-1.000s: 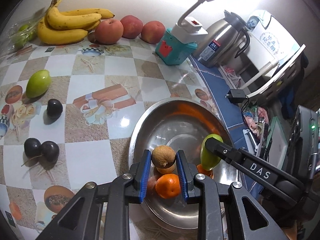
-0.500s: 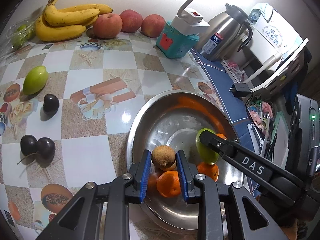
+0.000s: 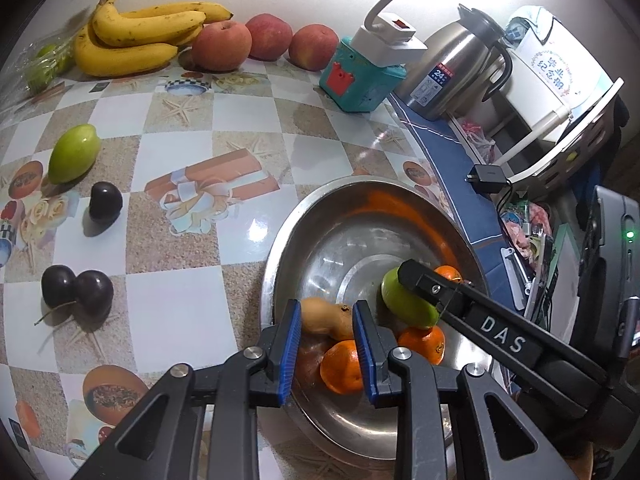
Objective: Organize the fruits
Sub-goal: 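Open the left tool to drop the kiwi while the right tool lowers and releases the mango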
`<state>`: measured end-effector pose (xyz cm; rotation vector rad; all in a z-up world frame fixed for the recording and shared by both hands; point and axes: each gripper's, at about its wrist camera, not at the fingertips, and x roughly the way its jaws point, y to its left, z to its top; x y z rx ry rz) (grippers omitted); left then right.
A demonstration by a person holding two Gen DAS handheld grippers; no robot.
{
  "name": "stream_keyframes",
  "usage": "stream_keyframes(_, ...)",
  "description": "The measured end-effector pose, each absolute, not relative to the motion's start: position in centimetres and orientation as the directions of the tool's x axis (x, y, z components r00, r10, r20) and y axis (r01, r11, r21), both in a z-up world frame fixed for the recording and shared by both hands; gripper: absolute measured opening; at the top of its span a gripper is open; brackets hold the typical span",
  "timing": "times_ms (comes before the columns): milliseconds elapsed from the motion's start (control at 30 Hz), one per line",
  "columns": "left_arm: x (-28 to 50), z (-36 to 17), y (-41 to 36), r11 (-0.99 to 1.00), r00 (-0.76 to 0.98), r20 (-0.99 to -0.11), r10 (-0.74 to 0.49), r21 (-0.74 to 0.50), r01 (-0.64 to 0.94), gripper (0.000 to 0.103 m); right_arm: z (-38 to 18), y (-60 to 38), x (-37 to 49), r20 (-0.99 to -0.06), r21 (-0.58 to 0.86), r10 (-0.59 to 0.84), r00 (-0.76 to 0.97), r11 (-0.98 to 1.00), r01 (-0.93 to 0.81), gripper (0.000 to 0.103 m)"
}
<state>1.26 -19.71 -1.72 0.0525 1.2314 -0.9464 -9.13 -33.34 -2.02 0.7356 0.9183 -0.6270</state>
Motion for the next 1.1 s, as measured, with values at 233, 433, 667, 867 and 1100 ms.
stream_keyframes(233, 1.3, -1.6, -19.7, 0.636, 0.015, -0.813, -0.582, -0.443, 0.632, 0.037, -1.5, -33.2, -8.9, -0.859, 0.289, -0.175, 0.480, 0.609, 0.738, 0.038)
stream_keyframes(433, 1.5, -1.0, -19.5, 0.637, 0.027, -0.809, -0.587, -0.441, 0.632, 0.040, -0.7, -33.2, -9.4, -0.849, 0.289, -0.195, 0.491, 0.605, 0.742, 0.038)
stream_keyframes(667, 2.1, -0.5, -18.8, 0.670, 0.041, -0.822, -0.568, -0.433, 0.603, 0.044, -0.4, -32.9, -9.3, -0.860, 0.261, -0.200, 0.469, 0.617, 0.743, 0.038)
stream_keyframes(867, 2.5, -0.3, -18.1, 0.711, 0.061, -0.847, -0.528, -0.401, 0.578, 0.044, -0.2, -32.6, -9.5, -0.869, 0.242, -0.207, 0.450, 0.614, 0.751, 0.038)
stream_keyframes(1100, 2.9, -0.7, -17.3, 0.772, 0.080, -0.888, -0.453, -0.346, 0.534, 0.056, -0.1, -32.2, -9.3, -0.883, 0.207, -0.214, 0.418, 0.622, 0.756, 0.038)
